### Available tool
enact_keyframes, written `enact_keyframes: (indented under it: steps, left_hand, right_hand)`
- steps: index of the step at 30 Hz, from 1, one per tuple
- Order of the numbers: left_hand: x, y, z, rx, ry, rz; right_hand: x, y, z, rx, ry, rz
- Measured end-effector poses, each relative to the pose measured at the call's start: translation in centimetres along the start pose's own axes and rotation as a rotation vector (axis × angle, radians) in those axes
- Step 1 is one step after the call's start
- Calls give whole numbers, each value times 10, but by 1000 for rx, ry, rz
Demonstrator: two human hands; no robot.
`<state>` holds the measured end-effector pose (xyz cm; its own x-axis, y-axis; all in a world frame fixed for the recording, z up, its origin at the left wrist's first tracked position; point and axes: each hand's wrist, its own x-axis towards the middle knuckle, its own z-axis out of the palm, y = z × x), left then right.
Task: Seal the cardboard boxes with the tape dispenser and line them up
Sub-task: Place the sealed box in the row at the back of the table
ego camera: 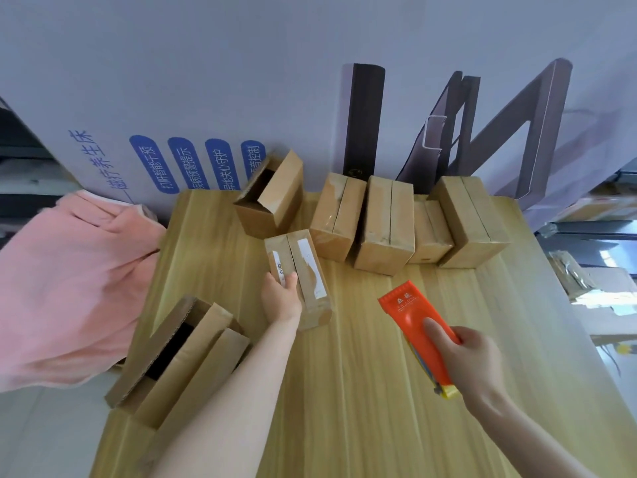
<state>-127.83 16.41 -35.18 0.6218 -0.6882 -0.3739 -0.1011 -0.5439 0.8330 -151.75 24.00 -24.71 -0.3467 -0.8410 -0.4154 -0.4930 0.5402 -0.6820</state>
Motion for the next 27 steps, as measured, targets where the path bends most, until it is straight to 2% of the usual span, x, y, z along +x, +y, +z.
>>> enact_keyframes:
  steps: [6, 13, 18, 23, 27]
  left_hand:
    - [11, 2, 1, 27, 12, 7]
    - [20, 0, 0, 53, -58, 34]
    - [18, 0, 1, 129, -109, 29]
    - [13, 7, -7, 230, -168, 83]
    - [10, 9, -7, 256, -176, 91]
  right_hand:
    - [9, -21, 14, -24, -14, -16]
    - [76, -132, 50, -9, 29, -211]
    - [111, -186, 82, 5, -57, -270]
    - [142, -204, 110, 63, -98, -254]
    - [158, -202, 125, -21, -135, -218]
